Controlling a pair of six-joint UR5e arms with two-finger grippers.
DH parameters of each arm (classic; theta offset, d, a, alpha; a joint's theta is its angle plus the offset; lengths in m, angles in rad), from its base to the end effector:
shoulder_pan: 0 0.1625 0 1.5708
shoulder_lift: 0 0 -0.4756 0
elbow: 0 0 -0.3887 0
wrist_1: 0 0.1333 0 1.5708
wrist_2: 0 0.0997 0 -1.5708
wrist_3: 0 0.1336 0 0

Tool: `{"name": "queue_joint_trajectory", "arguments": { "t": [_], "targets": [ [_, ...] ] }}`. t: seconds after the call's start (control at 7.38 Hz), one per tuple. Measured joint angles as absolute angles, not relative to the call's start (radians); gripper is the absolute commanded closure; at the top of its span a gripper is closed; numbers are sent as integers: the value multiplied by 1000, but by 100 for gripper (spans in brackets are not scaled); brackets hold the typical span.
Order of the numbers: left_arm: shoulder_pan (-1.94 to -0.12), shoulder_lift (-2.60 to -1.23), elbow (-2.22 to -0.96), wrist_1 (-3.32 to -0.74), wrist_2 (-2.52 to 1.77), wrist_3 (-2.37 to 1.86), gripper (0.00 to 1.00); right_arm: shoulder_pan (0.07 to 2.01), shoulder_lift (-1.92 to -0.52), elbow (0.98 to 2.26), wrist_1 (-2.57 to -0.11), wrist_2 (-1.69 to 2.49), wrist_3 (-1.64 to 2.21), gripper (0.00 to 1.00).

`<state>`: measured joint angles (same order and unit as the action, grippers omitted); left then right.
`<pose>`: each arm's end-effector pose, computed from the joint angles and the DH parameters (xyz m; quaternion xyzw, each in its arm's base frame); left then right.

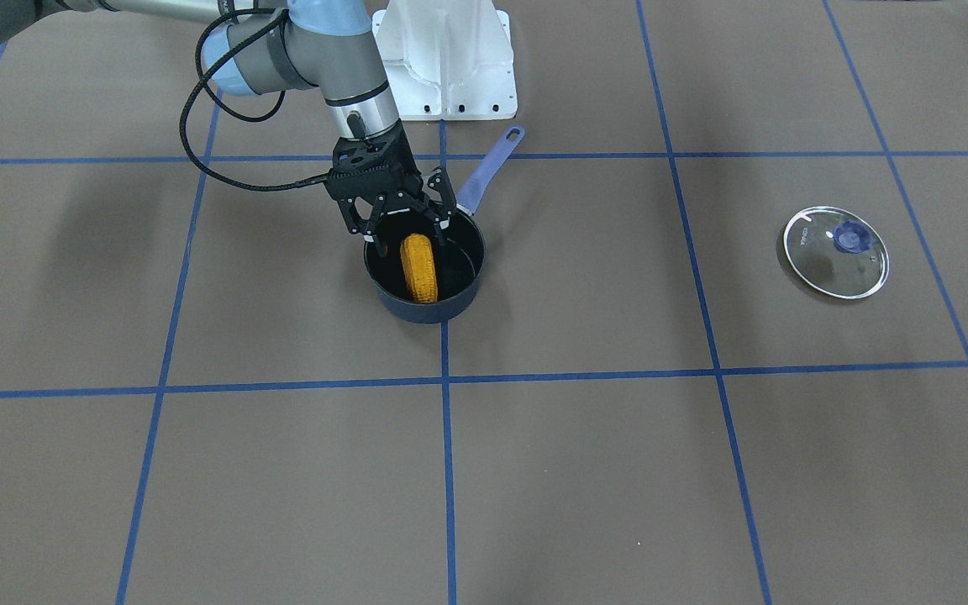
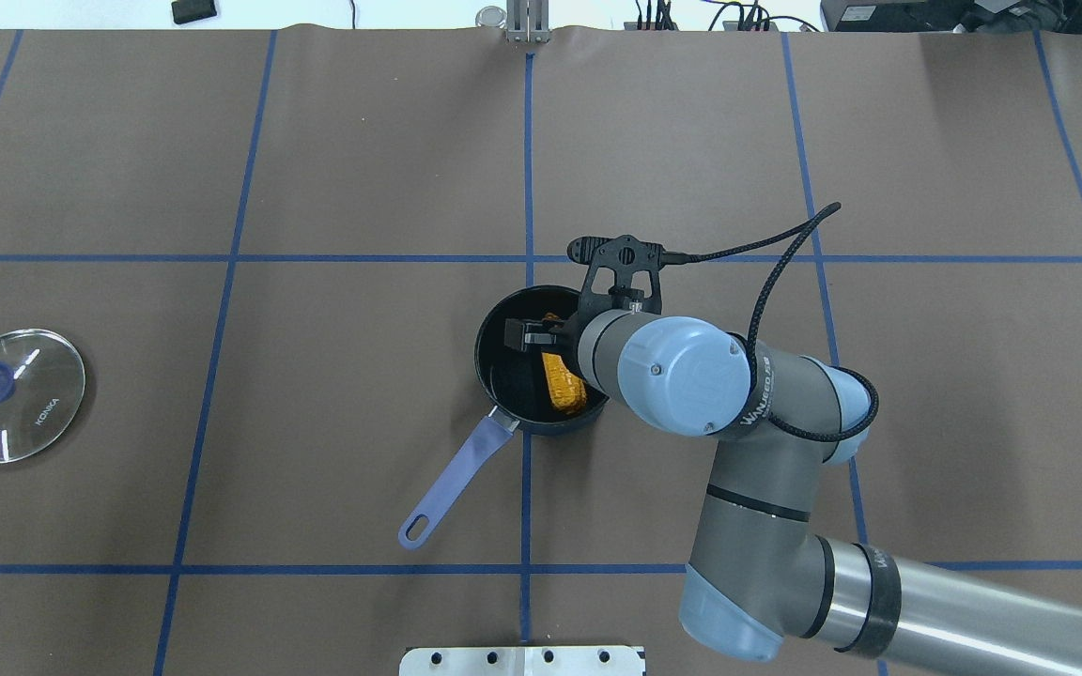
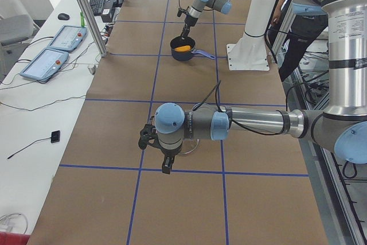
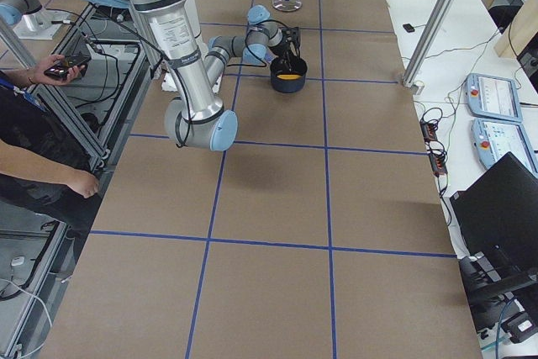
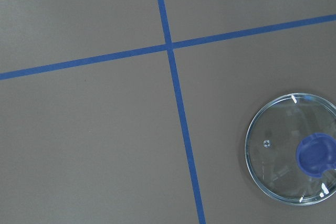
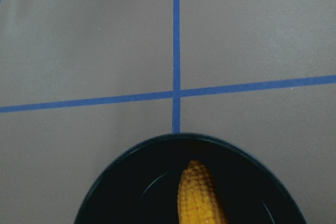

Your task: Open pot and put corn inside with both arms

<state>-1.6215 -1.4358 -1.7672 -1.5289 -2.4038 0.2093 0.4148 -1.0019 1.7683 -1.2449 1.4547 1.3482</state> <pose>-0.0560 -0.4231 0.6978 0.0613 0.4000 0.0764 0.9113 -0.5806 -0.4182 0.2662 0.2096 -0.4769 0.1118 0.8463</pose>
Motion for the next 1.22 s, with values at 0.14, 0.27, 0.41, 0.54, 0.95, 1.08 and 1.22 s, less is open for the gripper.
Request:
{"name": "queue_joint_trajectory", "arguments": {
  "t": [0.14, 0.27, 0.41, 0.54, 0.95, 1.08, 1.22],
  "targets": [
    [-1621, -1436, -1768, -1527, -2403, 208, 2, 476, -998, 1768, -1258, 1507, 1336, 0],
    [-1621, -1436, -1771, -1524, -2401, 191, 2, 566, -998, 1767, -1281, 1603, 1294, 0],
    [-1621, -1437, -1774, -1522, -2397, 134, 2, 665, -1000, 1766, -1317, 1706, 1215, 0],
    [-1621, -1436, -1774, -1521, -2394, 66, 2, 772, -1006, 1760, -1372, 1812, 1100, 0],
    [-1621, -1422, -1769, -1522, -2392, 12, 2, 1066, -1101, 1707, -1469, 2074, 644, 0],
    [-1621, -1414, -1771, -1525, -2393, 12, 2, 1165, -1150, 1683, -1475, 2151, 495, 0],
    [-1621, -1413, -1773, -1529, -2393, 12, 2, 1253, -1211, 1668, -1478, 2203, 358, 0]
  ]
}}
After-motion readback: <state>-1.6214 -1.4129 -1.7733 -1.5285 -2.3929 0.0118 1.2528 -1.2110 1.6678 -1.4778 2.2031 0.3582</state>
